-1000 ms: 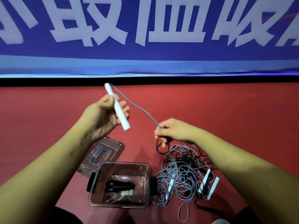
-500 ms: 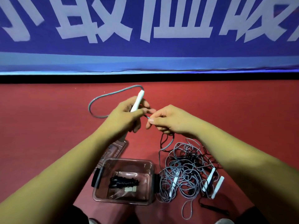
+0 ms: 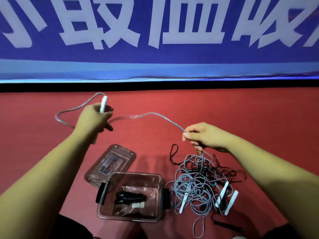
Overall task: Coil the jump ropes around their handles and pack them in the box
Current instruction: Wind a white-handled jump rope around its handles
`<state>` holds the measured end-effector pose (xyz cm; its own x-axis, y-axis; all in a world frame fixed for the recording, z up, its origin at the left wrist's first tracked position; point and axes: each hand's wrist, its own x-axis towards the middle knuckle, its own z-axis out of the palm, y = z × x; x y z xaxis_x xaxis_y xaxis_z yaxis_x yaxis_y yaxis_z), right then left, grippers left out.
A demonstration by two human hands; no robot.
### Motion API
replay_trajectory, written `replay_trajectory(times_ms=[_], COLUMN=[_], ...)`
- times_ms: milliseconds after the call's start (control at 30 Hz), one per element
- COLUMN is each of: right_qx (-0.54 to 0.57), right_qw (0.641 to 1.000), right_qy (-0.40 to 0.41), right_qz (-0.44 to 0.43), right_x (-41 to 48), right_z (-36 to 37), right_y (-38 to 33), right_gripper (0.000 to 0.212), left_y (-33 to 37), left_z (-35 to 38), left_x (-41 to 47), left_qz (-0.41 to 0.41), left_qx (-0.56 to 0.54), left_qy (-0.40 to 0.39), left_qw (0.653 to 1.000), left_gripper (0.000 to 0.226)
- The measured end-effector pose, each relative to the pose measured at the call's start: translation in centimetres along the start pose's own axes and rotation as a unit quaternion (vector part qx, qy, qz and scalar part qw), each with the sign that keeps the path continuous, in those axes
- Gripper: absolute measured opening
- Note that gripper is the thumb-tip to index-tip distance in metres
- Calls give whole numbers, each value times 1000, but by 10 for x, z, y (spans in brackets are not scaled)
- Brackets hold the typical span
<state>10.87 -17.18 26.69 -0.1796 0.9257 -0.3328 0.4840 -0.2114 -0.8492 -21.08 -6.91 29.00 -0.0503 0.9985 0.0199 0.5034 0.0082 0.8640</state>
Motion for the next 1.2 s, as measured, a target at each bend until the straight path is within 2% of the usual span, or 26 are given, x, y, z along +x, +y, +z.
replay_trajectory(times_ms=[33, 67, 133, 167, 233, 267, 333, 400, 467, 500, 533, 567, 600, 633, 667, 767, 867, 900, 967, 1067, 1133, 1200], right_qx=[8, 2, -16, -16, -2, 2, -19, -75, -102, -111, -114, -114, -128, -154, -182, -187, -103, -73, -32, -52, -65, -43], right_qw=[1000, 999, 996, 993, 989, 988, 988, 991, 993, 993, 993, 993, 991, 985, 977, 964, 965, 966, 973, 992, 997, 999], right_qy=[15, 28, 41, 44, 56, 59, 48, 9, -35, -43, -35, -21, 2, 25, 43, 64, 120, 136, 131, 43, -1, 8], right_qz=[-17, -35, -83, -107, -134, -145, -149, -112, -46, -27, -19, -26, -46, -74, -107, -181, -208, -205, -185, -107, -47, -20], right_x=[2, 3, 5, 5, 4, 4, 3, 6, 5, 5, 5, 7, 7, 7, 8, 5, 5, 5, 6, 13, 16, 18], right_z=[7, 13, 26, 30, 32, 29, 19, 5, -5, -7, -8, -5, -1, 5, 12, 31, 34, 31, 24, 15, 12, 12], right_y=[-11, -22, -40, -48, -58, -60, -52, -31, -3, 7, 15, 17, 13, 5, -6, -39, -59, -62, -61, -33, -12, -3], right_gripper=[23, 24, 23, 22, 20, 19, 20, 21, 21, 21, 21, 20, 19, 18, 18, 17, 20, 21, 22, 17, 18, 22], left_y=[5, 13, 33, 40, 45, 46, 45, 44, 40, 30, 21, 9, 2, 0, 4, 30, 38, 37, 36, 33, 21, 9], left_z=[6, 15, 30, 37, 50, 55, 58, 47, 27, 18, 10, 3, -1, -1, 4, 29, 55, 60, 62, 47, 38, 32], left_x=[-5, -12, -37, -52, -73, -75, -66, -46, -25, -13, -5, 0, 1, -1, -9, -47, -70, -69, -56, -30, -14, -7], left_qz=[24, 44, 64, 67, 72, 71, 48, 12, -33, -48, -51, -41, -22, 2, 27, 68, 72, 62, 22, -53, -87, -96], left_qx=[22, -12, -107, -120, -72, -71, -175, -307, -367, -342, -258, -122, 11, 99, 116, -52, -88, -119, -229, -394, -402, -310], left_qy=[-16, -48, -160, -226, -322, -333, -276, -159, -50, -1, 33, 50, 46, 35, 5, -150, -303, -315, -261, -151, -79, -13], left_qw=[999, 998, 979, 964, 941, 938, 944, 938, 928, 938, 964, 990, 999, 994, 993, 985, 946, 940, 937, 905, 908, 946], left_gripper=[13, 14, 17, 20, 22, 21, 22, 27, 27, 24, 18, 10, 5, 8, 10, 15, 20, 20, 23, 25, 25, 20])
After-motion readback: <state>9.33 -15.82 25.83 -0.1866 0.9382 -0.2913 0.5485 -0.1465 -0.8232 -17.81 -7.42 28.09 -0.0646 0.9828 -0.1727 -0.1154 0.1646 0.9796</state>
